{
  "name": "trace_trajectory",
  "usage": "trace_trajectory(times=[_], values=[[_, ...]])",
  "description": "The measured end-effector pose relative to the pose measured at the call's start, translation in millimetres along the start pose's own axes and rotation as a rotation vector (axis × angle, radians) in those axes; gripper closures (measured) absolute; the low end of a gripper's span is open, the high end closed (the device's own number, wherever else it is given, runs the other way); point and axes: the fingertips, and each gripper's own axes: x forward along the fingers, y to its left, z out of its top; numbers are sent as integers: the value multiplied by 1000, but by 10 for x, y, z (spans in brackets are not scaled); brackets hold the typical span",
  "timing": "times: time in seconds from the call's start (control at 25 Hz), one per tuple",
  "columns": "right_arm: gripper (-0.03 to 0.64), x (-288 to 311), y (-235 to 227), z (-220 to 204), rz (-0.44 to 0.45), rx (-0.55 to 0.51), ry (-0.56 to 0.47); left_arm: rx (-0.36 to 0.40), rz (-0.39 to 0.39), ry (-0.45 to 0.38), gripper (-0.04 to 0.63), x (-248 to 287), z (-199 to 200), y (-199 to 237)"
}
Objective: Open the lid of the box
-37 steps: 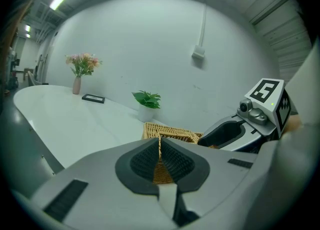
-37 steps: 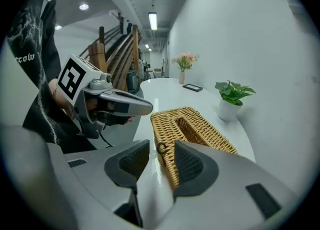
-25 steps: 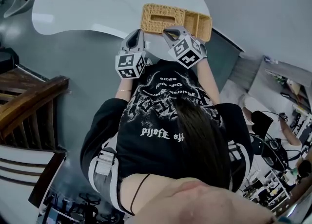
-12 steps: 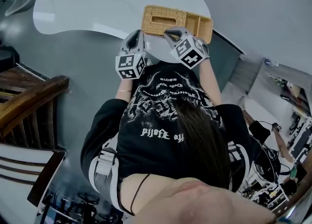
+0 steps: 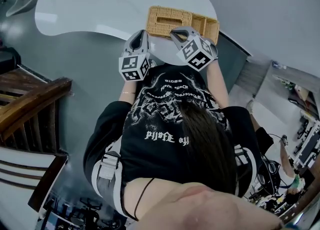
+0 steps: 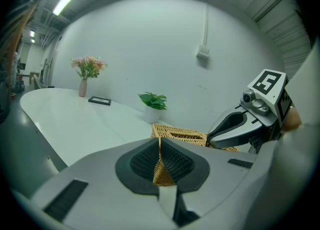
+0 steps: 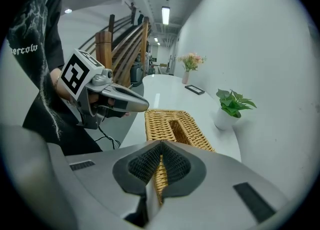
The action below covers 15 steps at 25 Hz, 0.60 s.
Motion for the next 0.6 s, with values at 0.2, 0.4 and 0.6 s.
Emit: trace_trajectory(times=[0.2, 0.4, 0.6], values=[[583, -52, -35, 26, 12, -16, 13, -2, 12, -13, 566, -1, 18, 19], [581, -115, -81, 68, 17, -42, 20, -4, 19, -17, 566, -2, 23, 34], [583, -204, -156, 122, 8, -64, 17, -4, 16, -12, 566, 16, 18, -7]])
